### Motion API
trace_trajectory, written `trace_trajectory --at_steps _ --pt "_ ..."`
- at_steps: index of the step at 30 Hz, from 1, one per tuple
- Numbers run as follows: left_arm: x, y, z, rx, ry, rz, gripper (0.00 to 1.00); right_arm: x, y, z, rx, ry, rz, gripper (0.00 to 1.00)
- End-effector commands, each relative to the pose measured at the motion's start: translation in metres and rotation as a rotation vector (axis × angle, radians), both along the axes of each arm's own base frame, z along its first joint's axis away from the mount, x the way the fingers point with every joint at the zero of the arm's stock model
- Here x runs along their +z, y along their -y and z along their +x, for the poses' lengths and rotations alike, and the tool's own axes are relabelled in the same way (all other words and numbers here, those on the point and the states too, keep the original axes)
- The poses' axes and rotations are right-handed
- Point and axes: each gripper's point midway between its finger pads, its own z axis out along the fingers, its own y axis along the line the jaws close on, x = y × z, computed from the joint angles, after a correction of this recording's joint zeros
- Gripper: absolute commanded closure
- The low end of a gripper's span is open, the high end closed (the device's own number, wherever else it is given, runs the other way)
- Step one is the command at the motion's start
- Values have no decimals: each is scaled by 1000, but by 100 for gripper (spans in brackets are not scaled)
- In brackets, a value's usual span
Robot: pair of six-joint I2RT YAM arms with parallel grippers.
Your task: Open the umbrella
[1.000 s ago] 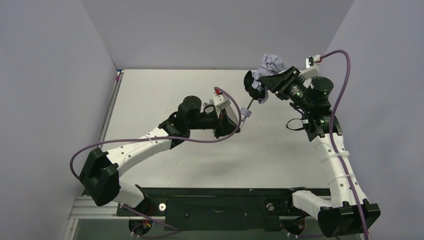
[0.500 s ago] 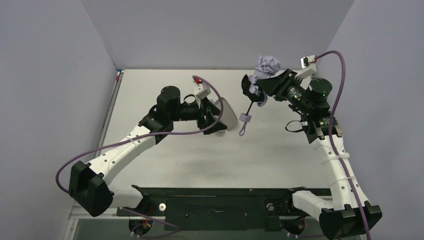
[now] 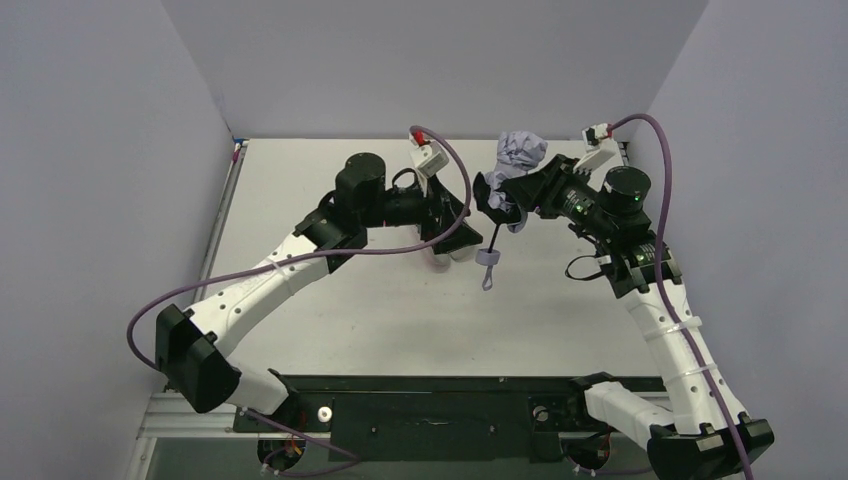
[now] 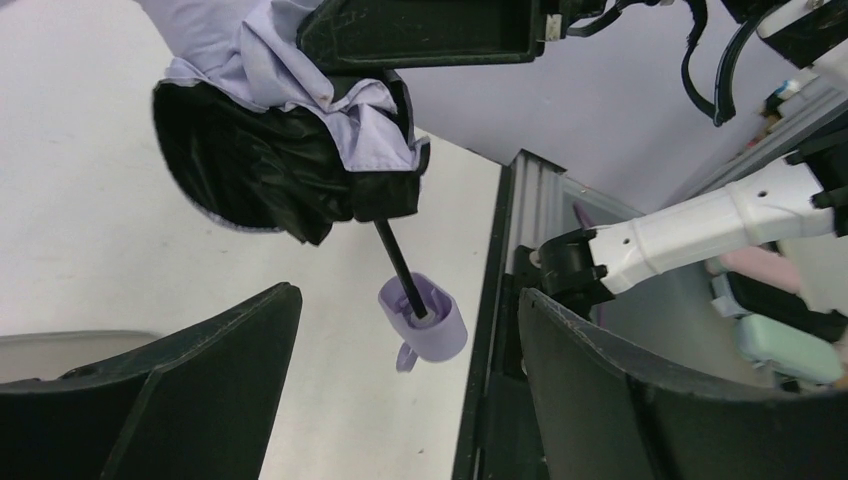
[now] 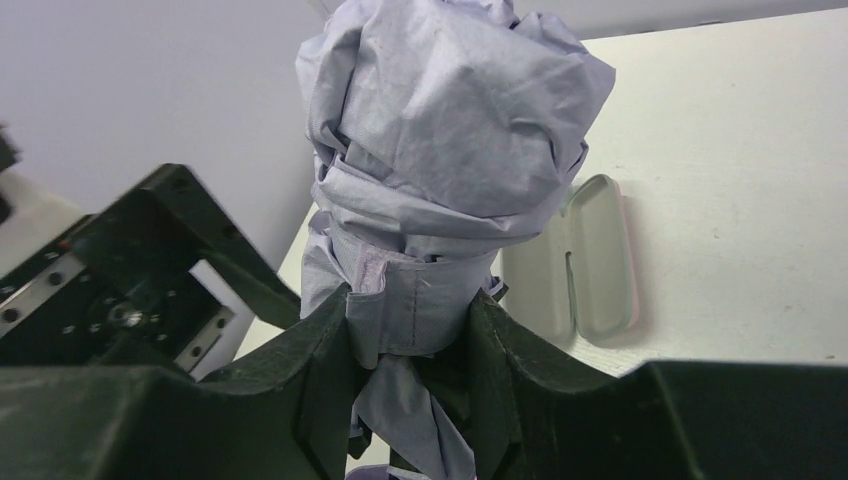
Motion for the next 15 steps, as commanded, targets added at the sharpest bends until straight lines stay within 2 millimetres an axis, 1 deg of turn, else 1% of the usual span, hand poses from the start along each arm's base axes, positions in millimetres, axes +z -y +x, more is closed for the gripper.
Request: trace_trajectory --at_steps 1,2,3,4,5,6,10,14,15 --pt "21 18 -13 -125 -91 -144 23 46 -14 -11 95 142 61 100" --pt "22 20 -16 -152 -84 -174 23 48 -16 -14 113 143 71 100" --pt "22 21 -18 -164 -117 -188 24 53 -17 -16 122 154 78 100" --pt "22 21 -19 -179 -111 -207 24 56 -20 -19 142 155 90 100" --pt "19 21 -23 -198 -142 -213 25 60 -22 -20 153 168 97 100" --pt "26 21 -24 -217 -112 -247 25 63 -25 -24 175 170 107 100" --pt "26 23 -34 -289 -132 -275 29 77 -30 -30 208 195 145 100" --pt "19 26 -33 -295 -162 -277 35 87 -34 -33 227 212 171 100" --pt "19 27 -32 -292 -168 -277 39 88 -34 -33 229 213 177 100"
